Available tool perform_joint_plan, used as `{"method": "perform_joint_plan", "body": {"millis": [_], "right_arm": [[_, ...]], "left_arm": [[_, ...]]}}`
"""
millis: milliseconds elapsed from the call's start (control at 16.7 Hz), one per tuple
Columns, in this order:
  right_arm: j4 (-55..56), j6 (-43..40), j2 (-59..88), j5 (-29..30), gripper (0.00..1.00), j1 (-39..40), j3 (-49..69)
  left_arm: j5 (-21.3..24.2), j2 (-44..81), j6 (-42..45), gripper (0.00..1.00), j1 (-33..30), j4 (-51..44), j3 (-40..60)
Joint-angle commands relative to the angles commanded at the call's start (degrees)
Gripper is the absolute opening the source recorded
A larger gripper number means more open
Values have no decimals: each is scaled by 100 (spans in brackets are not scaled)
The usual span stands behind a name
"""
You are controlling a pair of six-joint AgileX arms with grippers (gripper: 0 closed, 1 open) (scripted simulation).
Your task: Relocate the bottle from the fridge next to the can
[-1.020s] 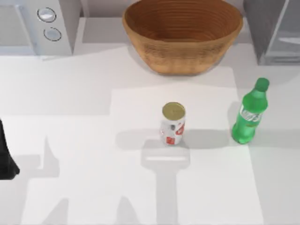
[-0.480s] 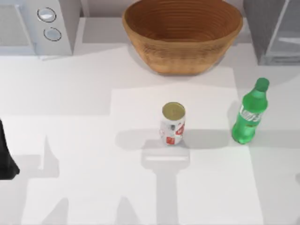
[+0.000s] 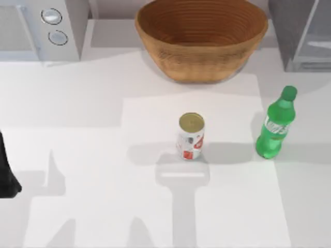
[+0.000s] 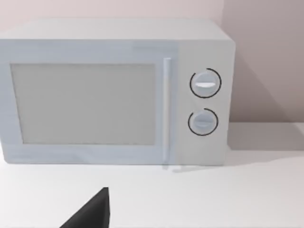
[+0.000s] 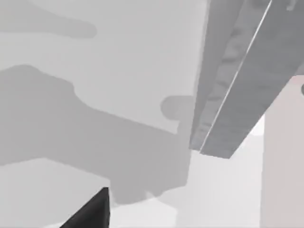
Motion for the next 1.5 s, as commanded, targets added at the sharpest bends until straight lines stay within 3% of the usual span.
{"method": "perform_joint_plan", "body": {"millis": [300, 840, 1140, 1500], "right_arm": [[-184, -1235, 1520, -567, 100, -1289, 466], [-154, -1279, 1718, -630, 100, -1376, 522], [916, -80, 1755, -482, 100, -605, 509], [3295, 2976, 1801, -102, 100, 1148, 461]], "left_arm": [[0, 0, 0, 100, 0, 0, 0], [0, 0, 0, 100, 0, 0, 0], [0, 0, 0, 100, 0, 0, 0], [0, 0, 0, 100, 0, 0, 0]]}}
